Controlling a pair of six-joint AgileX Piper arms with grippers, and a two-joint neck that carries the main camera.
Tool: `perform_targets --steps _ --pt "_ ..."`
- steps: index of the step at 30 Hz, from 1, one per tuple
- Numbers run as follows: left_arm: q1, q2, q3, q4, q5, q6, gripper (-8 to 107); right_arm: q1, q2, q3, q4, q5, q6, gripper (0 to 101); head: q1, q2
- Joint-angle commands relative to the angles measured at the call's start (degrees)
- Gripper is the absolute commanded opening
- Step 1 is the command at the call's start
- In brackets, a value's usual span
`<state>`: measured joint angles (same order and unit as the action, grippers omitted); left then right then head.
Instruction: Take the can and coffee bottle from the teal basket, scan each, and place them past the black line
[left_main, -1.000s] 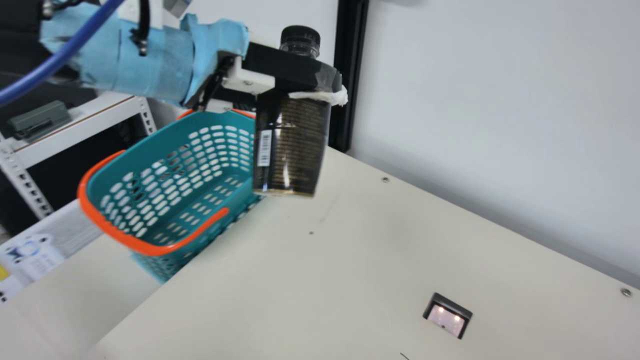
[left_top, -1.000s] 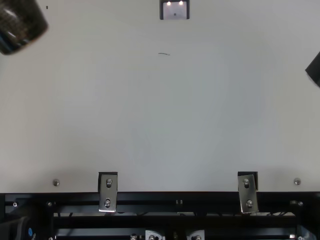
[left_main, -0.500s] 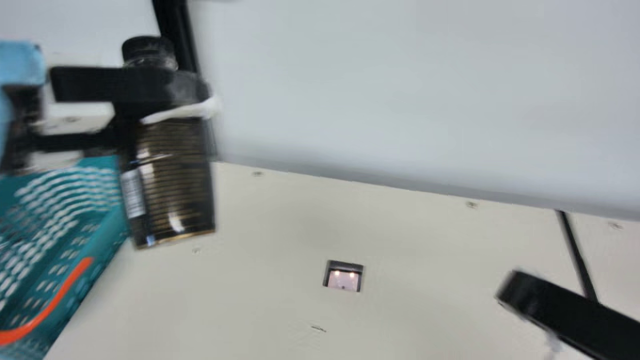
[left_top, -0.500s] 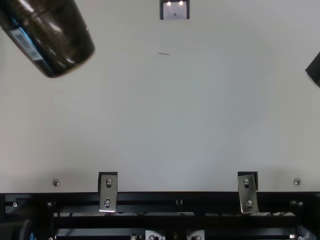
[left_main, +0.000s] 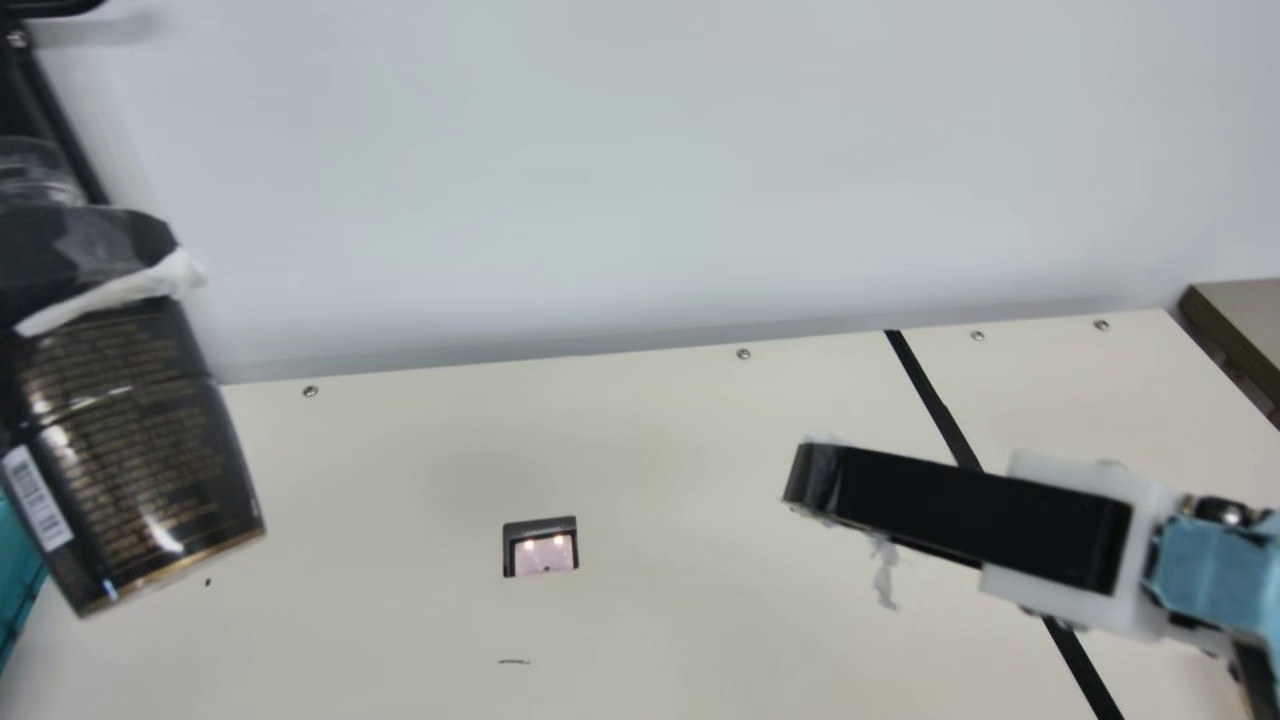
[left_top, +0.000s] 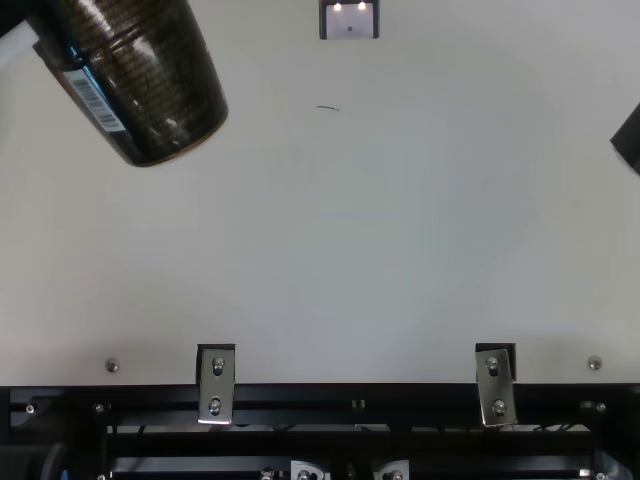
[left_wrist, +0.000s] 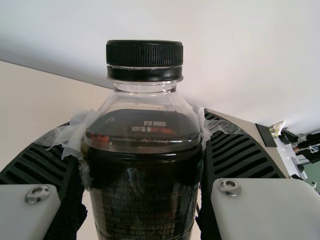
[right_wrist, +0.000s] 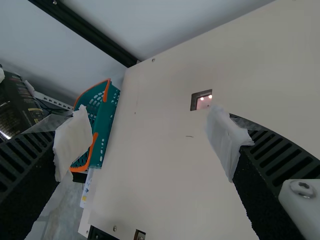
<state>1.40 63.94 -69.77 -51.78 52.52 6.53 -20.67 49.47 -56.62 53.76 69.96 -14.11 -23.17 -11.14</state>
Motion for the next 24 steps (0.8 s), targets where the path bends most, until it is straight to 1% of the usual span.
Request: perform_targets --steps 1,17,24 --pt "0.0 0.0 0.0 0.0 0.0 0.0 10 0.0 0.0 0.0 0.0 0.0 0.0 101 -1.8 -1.1" --pt "-0.1 0.1 -0.2 0.2 -0.1 -0.4 10 0.0 0.0 0.0 -0.1 0.0 0.0 101 -1.8 -1.1" --pt "-2.4 0.6 -0.2 0.3 -0.8 -5.9 10 0.0 0.0 0.0 -0.1 0.0 0.0 101 -1.8 -1.1"
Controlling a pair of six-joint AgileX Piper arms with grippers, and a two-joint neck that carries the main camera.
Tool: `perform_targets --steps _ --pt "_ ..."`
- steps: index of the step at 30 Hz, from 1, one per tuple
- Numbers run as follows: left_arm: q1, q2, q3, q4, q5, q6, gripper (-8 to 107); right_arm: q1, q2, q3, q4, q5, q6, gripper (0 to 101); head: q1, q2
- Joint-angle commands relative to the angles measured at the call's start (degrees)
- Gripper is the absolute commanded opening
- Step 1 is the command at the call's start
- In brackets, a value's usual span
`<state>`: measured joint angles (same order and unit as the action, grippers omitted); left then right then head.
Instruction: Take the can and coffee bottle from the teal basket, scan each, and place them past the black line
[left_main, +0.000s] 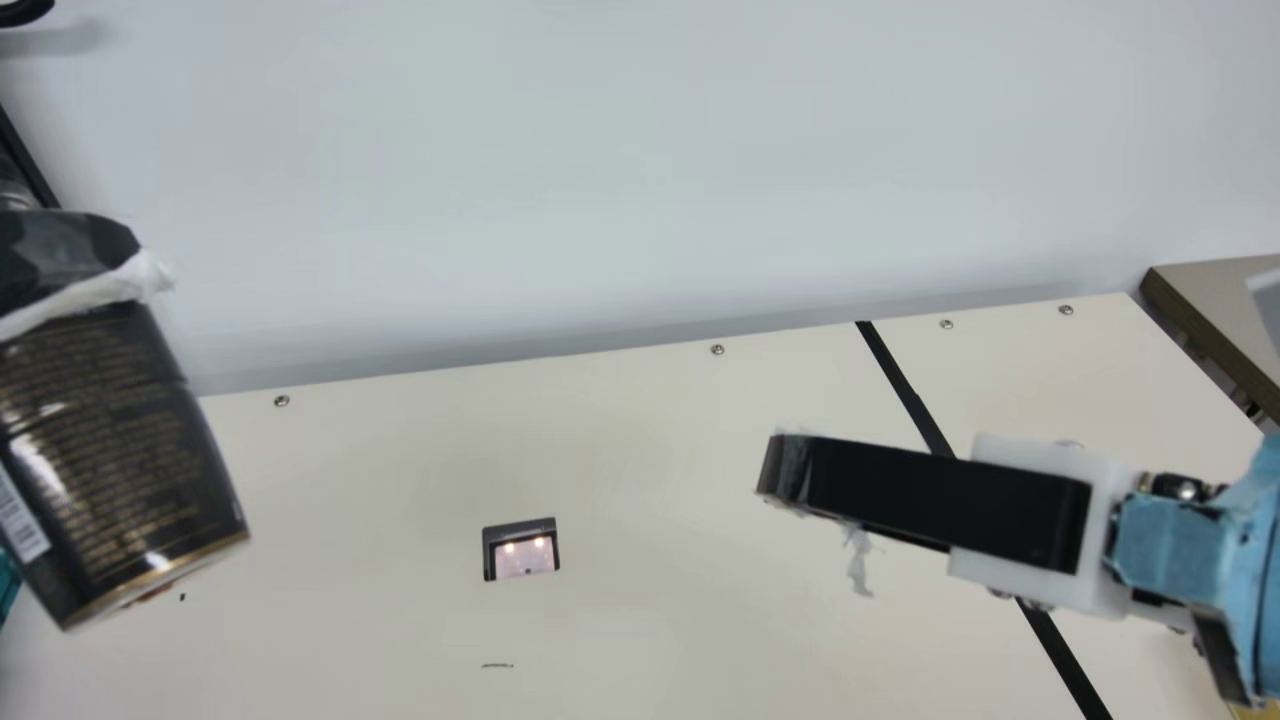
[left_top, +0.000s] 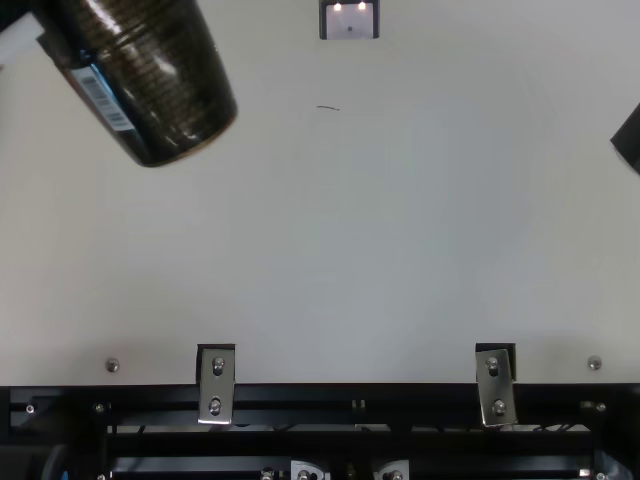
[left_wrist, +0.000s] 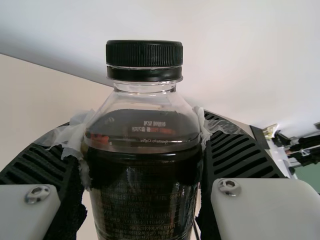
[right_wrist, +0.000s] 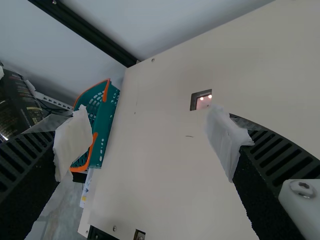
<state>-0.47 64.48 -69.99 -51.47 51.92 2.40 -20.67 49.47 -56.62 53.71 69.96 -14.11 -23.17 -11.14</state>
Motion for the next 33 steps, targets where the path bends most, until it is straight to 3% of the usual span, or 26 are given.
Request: perform_targets --steps 1,9,18,33 --pt "-1.2 0.1 0.0 0.1 -0.5 -3.2 10 0.0 0.0 0.0 0.0 0.0 0.0 101 -1.8 -1.1" --pt "-7.1 0.1 -0.9 1.5 -3.3 -15.2 10 0.0 0.0 0.0 0.0 0.0 0.0 101 -1.8 -1.1" --pt "-15.3 1.8 -6.2 4.2 -7.5 -25.2 10 0.0 0.0 0.0 0.0 0.0 0.0 101 -1.8 -1.1" --pt "-31.4 7.8 -15.5 18.9 -14.8 -41.7 10 0.0 0.0 0.0 0.0 0.0 0.0 101 -1.8 -1.1"
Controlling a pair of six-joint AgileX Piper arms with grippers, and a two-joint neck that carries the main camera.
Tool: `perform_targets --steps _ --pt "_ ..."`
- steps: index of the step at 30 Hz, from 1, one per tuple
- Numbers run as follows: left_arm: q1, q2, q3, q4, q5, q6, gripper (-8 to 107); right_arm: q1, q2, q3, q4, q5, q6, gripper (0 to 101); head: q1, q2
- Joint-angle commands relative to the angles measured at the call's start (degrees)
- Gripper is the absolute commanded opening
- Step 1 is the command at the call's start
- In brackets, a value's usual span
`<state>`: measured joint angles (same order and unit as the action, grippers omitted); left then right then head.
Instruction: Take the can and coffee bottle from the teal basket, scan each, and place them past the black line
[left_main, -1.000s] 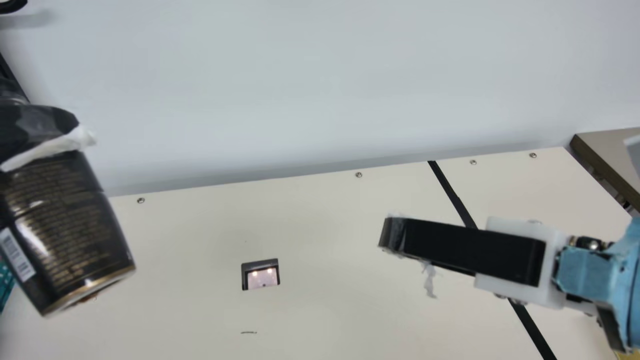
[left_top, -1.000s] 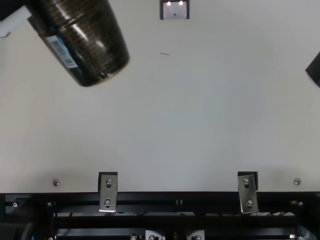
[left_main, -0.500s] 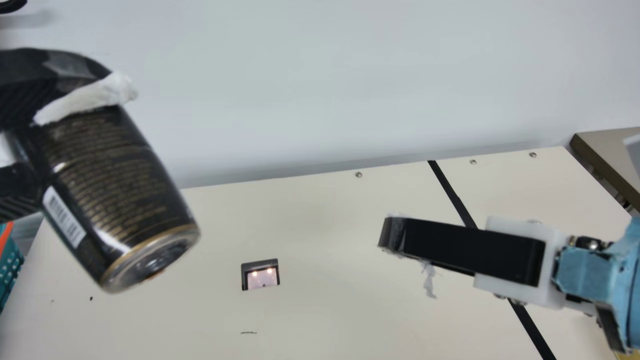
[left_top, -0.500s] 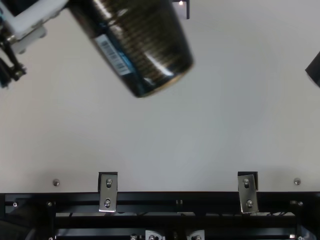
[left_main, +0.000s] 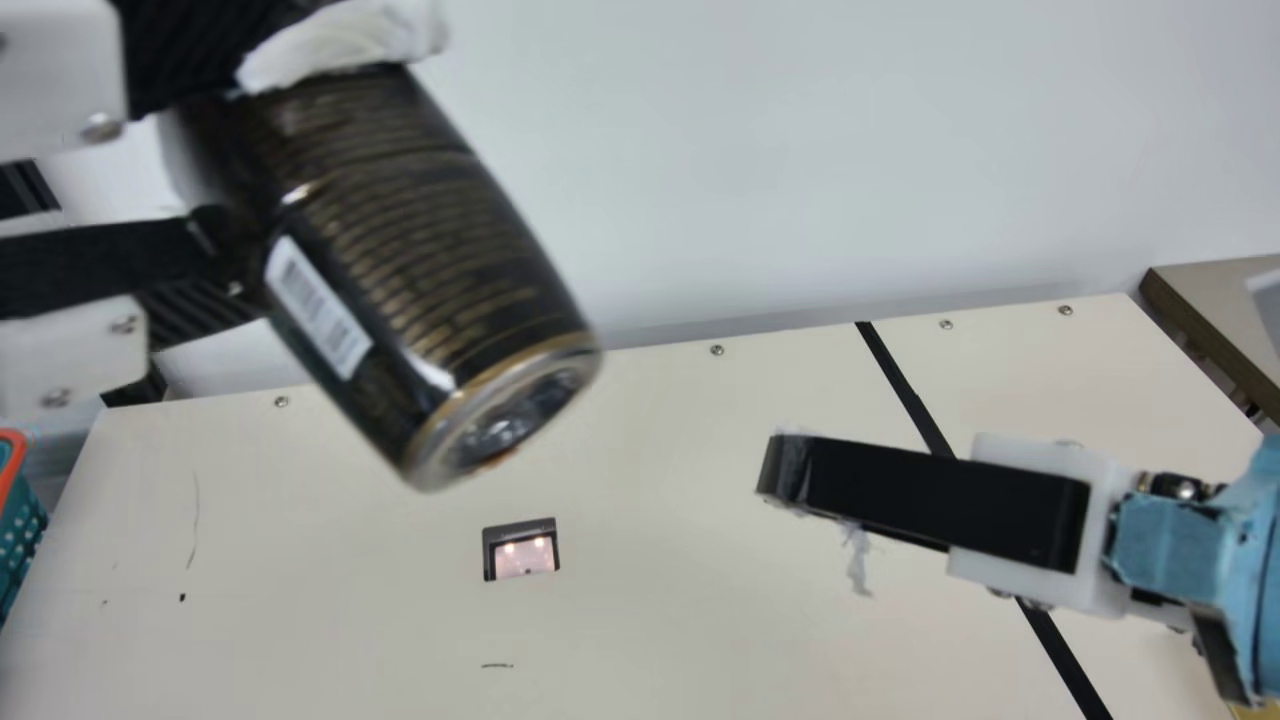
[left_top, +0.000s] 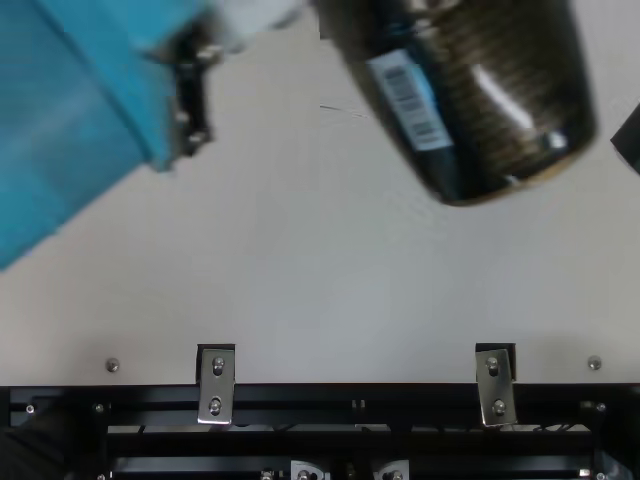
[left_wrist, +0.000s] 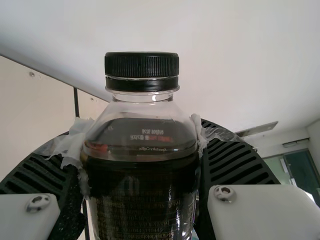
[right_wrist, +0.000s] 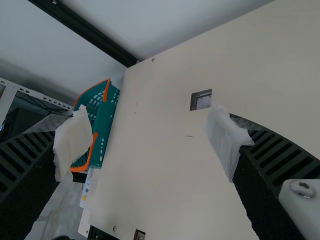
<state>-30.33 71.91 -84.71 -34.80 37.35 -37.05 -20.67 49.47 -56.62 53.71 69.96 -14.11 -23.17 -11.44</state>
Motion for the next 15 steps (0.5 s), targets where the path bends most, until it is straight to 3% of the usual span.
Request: perform_targets --steps 1,15 --pt "-2.5 0.8 -1.3 3.3 -0.6 -3.3 10 0.0 0.0 0.0 0.0 0.0 0.0 101 -1.8 -0.8" --pt "-10.6 4.8 -8.0 8.6 -0.7 -13.8 10 0.0 0.0 0.0 0.0 0.0 0.0 101 -1.8 -0.8"
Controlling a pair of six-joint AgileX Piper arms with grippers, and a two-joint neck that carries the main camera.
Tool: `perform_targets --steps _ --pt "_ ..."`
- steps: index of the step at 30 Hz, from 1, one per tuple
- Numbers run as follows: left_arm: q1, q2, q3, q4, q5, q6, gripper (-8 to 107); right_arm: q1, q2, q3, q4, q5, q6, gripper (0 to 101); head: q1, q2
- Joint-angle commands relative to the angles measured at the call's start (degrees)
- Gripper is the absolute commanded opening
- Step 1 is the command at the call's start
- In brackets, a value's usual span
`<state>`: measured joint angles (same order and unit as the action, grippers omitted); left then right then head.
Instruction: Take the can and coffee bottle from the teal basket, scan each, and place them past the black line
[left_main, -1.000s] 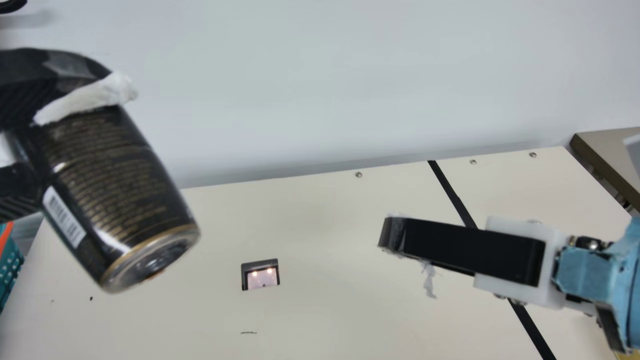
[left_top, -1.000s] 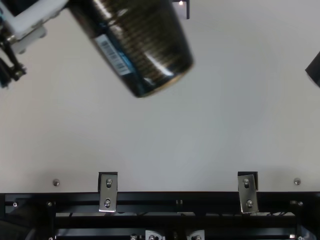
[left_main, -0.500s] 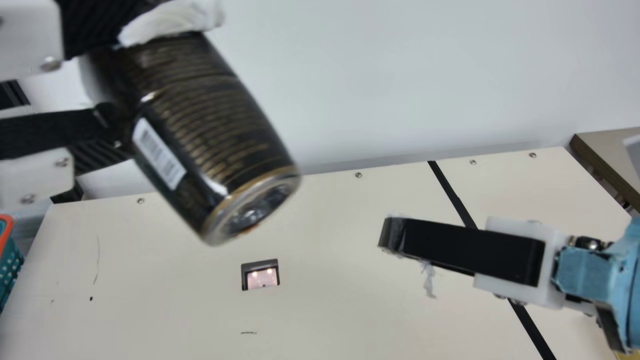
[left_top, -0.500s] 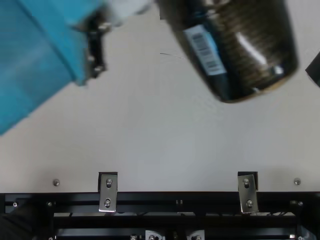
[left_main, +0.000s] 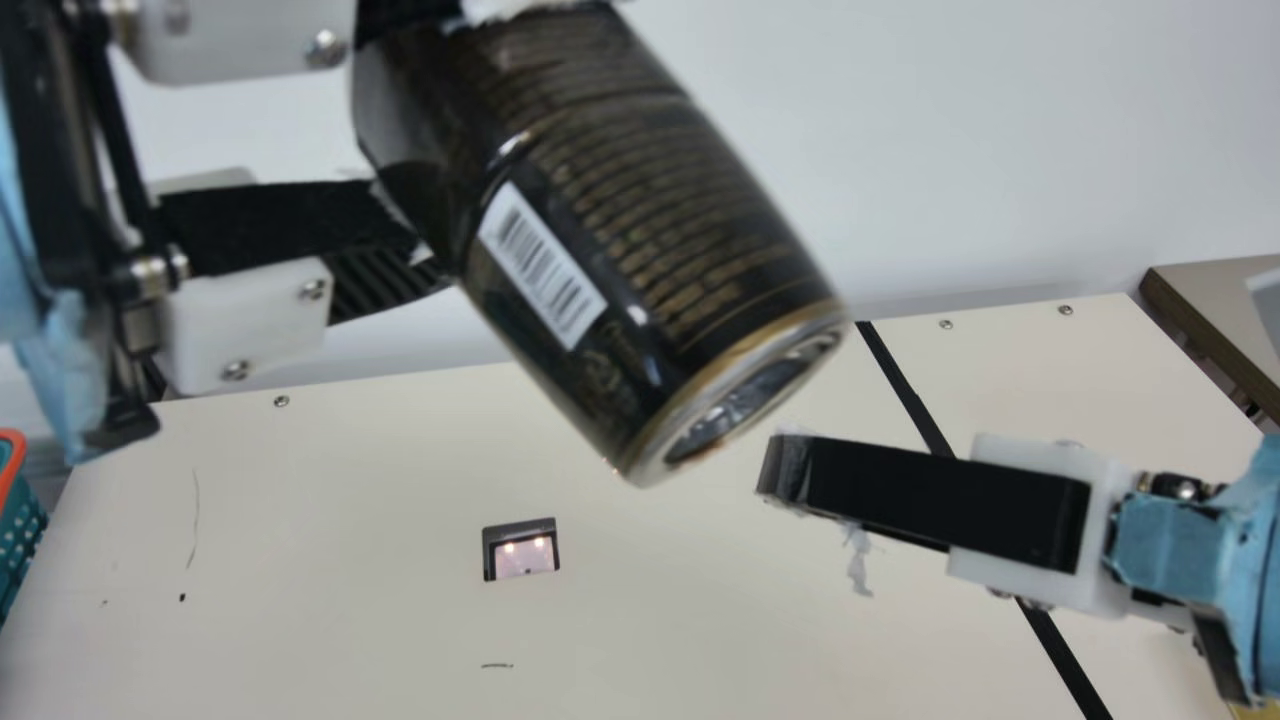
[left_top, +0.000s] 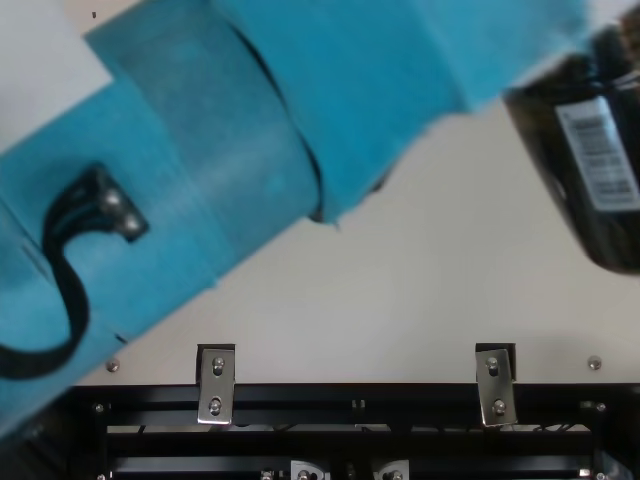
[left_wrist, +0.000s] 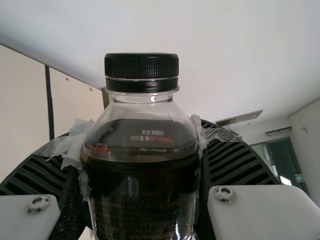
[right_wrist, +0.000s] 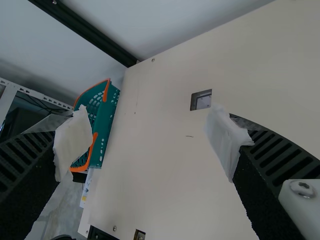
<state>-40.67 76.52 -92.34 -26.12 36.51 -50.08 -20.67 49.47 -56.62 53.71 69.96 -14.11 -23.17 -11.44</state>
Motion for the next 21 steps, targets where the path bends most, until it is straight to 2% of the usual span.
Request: perform_targets --steps 1,9,21 --pt "-0.6 0.4 -0.6 -0.3 0.1 -1.1 10 0.0 0.0 0.0 0.0 0.0 0.0 101 -1.8 -0.8" --pt "-2.0 1.3 -2.3 -2.8 0.8 -2.5 10 0.0 0.0 0.0 0.0 0.0 0.0 101 -1.8 -0.8" --pt "-2.2 1.4 -2.4 -2.8 0.7 -2.5 10 0.0 0.0 0.0 0.0 0.0 0.0 101 -1.8 -0.8"
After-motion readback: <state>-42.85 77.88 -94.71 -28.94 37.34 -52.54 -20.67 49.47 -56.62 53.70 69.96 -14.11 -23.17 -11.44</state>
